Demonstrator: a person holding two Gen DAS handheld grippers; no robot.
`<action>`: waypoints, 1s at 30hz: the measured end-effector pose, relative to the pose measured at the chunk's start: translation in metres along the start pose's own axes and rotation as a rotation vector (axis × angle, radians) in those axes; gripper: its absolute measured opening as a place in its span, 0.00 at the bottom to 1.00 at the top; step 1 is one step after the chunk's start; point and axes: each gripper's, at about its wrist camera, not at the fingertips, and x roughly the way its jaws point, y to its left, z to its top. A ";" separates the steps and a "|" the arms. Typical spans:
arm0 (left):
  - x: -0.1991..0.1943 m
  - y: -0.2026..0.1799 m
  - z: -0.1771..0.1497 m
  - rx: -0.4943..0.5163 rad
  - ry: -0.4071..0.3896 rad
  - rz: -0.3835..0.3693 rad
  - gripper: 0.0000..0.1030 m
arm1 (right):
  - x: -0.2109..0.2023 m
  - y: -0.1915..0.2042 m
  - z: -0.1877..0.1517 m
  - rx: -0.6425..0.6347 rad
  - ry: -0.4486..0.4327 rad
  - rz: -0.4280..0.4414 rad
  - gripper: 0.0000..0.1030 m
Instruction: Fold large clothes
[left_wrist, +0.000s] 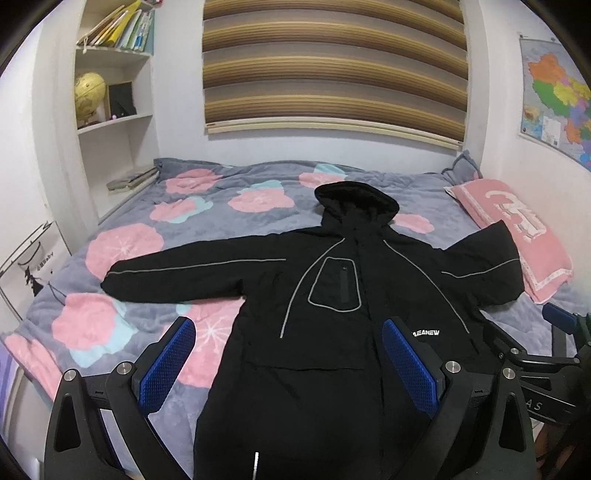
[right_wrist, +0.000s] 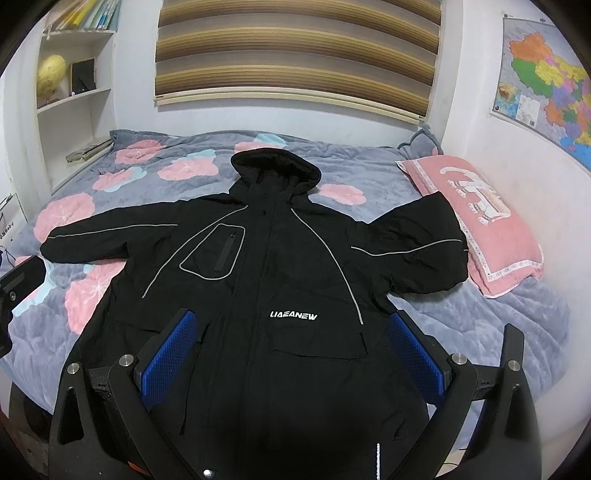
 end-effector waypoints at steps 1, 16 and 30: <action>0.001 0.001 0.000 -0.002 0.003 -0.001 0.98 | 0.000 0.001 0.000 -0.003 0.002 0.002 1.00; 0.007 -0.003 -0.003 0.006 0.013 -0.006 0.98 | 0.006 0.006 -0.003 -0.012 0.012 0.000 1.00; 0.021 0.000 -0.005 0.005 0.040 0.001 0.98 | 0.019 0.013 -0.001 -0.024 0.032 0.014 1.00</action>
